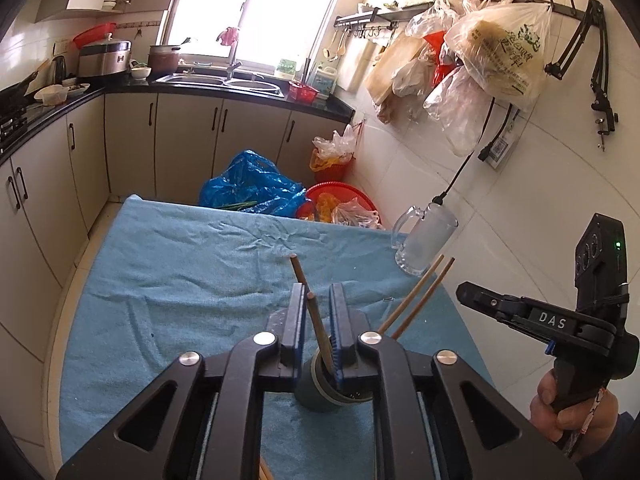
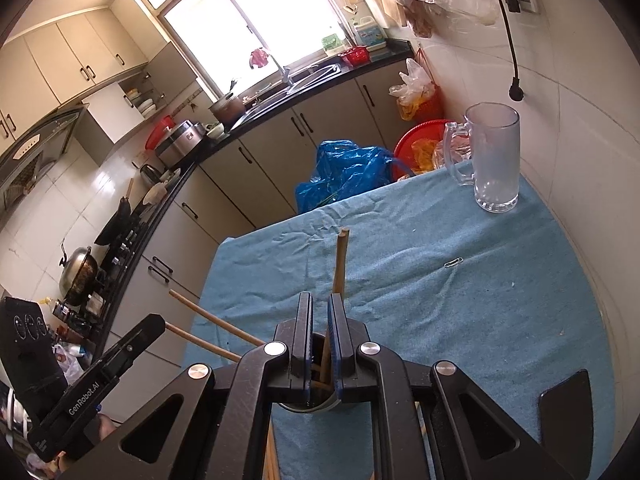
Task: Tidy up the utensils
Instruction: 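Open the right gripper into the holder cup while the left gripper opens, then move both grippers back toward the remaining chopsticks, then close the right gripper on a chopstick while the left gripper grasps another, then lift both held chopsticks upright and carry them over the holder cup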
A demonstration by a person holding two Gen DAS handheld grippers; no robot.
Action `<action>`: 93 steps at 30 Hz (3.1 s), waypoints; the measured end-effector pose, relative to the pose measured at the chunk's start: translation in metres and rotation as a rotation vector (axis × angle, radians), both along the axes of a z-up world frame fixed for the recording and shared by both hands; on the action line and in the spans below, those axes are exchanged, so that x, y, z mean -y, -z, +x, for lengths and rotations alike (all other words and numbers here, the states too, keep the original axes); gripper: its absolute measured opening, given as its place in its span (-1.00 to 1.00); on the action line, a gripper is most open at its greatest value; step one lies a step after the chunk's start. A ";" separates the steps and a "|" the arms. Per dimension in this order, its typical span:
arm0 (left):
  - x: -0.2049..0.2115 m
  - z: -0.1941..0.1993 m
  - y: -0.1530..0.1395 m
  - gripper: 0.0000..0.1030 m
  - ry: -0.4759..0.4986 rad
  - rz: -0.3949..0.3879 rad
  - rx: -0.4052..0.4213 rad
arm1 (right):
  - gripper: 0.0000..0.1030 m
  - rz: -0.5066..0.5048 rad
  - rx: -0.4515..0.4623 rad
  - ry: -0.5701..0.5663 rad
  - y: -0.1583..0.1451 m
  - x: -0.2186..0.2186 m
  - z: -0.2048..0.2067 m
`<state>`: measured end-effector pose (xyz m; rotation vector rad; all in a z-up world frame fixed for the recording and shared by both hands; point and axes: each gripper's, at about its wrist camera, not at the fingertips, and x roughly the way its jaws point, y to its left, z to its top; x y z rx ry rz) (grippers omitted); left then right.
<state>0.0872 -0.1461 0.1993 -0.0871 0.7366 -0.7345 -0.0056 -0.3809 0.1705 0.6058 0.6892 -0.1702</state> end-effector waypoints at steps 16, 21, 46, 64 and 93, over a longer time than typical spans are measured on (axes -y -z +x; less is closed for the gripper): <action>-0.061 -0.043 0.007 -0.57 -0.058 -0.007 -0.058 | -0.78 0.035 -0.115 -0.010 0.030 -0.017 -0.087; -0.084 -0.069 0.023 -0.57 -0.164 0.044 -0.106 | -0.78 0.052 -0.175 -0.072 0.059 -0.017 -0.099; -0.141 -0.128 0.069 -0.42 -0.176 0.158 -0.273 | -0.59 0.127 -0.425 -0.060 0.162 -0.009 -0.057; -0.107 -0.072 0.130 -0.31 0.025 0.167 -0.403 | -0.87 -0.050 -0.548 0.030 0.167 -0.028 -0.080; -0.027 -0.046 0.181 -0.69 -0.178 0.377 -0.456 | -0.87 -0.018 -0.293 -0.180 0.110 0.002 -0.100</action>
